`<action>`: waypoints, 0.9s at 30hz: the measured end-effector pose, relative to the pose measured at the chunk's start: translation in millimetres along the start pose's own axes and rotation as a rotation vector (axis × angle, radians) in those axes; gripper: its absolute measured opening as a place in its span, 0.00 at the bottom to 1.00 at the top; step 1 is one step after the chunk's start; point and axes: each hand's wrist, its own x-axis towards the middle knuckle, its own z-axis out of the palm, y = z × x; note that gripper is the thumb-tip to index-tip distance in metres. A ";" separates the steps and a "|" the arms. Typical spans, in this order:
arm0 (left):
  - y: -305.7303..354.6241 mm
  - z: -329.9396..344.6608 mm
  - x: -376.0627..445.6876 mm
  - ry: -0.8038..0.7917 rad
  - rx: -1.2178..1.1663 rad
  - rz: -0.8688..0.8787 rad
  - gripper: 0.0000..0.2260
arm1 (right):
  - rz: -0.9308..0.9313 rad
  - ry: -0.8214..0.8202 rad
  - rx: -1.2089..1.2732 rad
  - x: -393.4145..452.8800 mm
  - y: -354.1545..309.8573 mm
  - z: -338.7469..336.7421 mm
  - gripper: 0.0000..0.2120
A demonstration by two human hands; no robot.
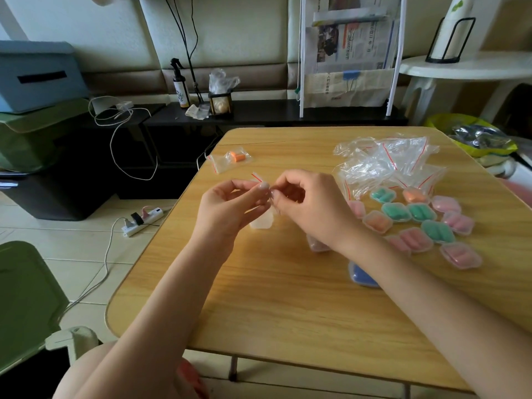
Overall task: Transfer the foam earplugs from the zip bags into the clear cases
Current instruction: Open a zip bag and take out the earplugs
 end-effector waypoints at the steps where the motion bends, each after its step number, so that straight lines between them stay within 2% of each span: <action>1: -0.2 0.3 -0.1 -0.007 0.009 0.005 0.14 | 0.025 0.012 0.019 -0.2 0.1 -0.2 0.06; 4: -2.3 0.7 0.1 -0.008 0.064 0.019 0.15 | 0.069 0.024 0.041 -1.2 0.6 1.3 0.07; 9: -3.9 6.1 -2.5 0.017 0.262 0.101 0.07 | 0.035 -0.009 0.021 -3.1 -2.4 3.9 0.07; 14: -8.2 13.0 -6.3 0.023 0.484 0.247 0.10 | 0.021 -0.093 0.058 -4.9 -6.3 5.3 0.08; 18: -9.2 14.1 -8.1 0.007 0.518 0.339 0.13 | 0.013 -0.162 0.103 -5.5 -10.1 2.8 0.10; 23: -11.8 13.3 -7.3 0.000 0.510 0.357 0.15 | -0.004 -0.258 0.094 -3.9 -10.8 1.6 0.08; 27: -14.3 17.4 -9.3 0.041 0.632 0.444 0.14 | -0.001 -0.159 0.086 -4.3 -7.9 5.3 0.11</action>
